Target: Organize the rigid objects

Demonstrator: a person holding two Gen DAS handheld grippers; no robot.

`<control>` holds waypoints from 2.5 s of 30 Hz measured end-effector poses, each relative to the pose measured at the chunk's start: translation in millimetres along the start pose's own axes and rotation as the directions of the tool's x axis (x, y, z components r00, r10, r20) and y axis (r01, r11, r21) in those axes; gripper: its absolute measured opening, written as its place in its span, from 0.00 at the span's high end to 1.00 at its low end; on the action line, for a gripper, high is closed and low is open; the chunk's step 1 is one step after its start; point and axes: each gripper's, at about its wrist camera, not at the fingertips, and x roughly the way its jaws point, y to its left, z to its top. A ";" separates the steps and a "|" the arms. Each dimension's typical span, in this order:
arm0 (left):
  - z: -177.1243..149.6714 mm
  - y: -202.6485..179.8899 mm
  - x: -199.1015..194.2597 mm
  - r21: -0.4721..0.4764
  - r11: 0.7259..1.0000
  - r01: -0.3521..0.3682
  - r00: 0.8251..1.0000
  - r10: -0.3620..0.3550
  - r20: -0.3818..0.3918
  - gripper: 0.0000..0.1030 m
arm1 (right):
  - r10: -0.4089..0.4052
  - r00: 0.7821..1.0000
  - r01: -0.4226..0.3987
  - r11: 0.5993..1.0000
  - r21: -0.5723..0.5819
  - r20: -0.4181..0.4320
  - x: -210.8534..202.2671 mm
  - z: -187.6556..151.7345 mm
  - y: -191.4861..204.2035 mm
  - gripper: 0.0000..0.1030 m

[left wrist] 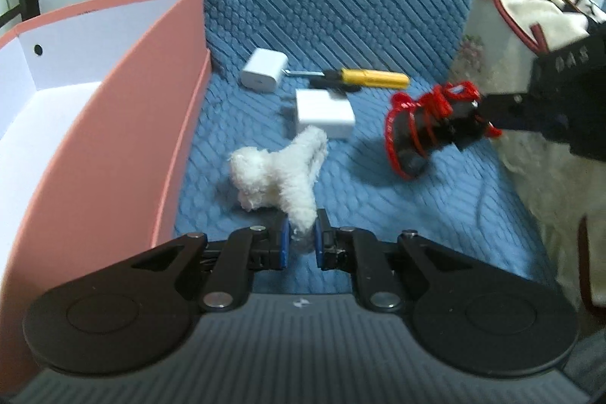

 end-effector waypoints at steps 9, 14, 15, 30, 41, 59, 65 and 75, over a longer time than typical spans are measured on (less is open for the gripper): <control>-3.4 -7.3 1.8 0.023 0.999 0.040 0.998 -0.039 -0.044 0.79 | 0.026 0.999 -0.024 0.997 0.073 -0.031 -10.6 -2.0 -12.9 0.88; -1.9 -8.5 2.7 0.042 0.998 0.044 0.998 -0.042 -0.045 0.38 | 0.019 1.000 -0.018 0.995 0.102 -0.011 -13.7 -2.9 -15.7 0.86; -1.1 -8.8 2.9 0.047 0.998 0.041 0.998 -0.039 -0.042 0.37 | 0.023 1.000 -0.022 0.993 0.112 -0.007 -13.3 -2.8 -16.9 0.84; 14.5 -11.7 24.7 0.077 0.996 -0.046 0.999 0.047 -0.014 0.30 | -0.039 0.999 0.039 0.975 0.217 -0.006 26.1 7.7 -35.4 0.35; 19.1 -10.9 34.4 0.065 0.996 -0.065 0.998 0.065 -0.002 0.29 | -0.107 0.990 0.048 0.866 0.498 0.091 49.2 17.9 -60.8 0.25; 21.3 -3.0 53.1 -0.001 0.998 -0.057 0.998 0.057 -0.014 0.29 | -0.389 0.912 0.184 0.671 0.718 0.131 91.0 42.5 -78.8 0.25; 24.2 -1.1 56.2 -0.028 0.999 -0.043 0.999 0.043 -0.011 0.29 | -0.390 0.917 0.203 0.627 0.752 0.077 105.0 51.8 -77.6 0.24; 25.9 -0.4 55.9 -0.037 0.998 -0.041 0.999 0.041 -0.004 0.29 | -0.333 0.942 0.191 0.640 0.744 0.044 96.4 56.7 -80.4 0.40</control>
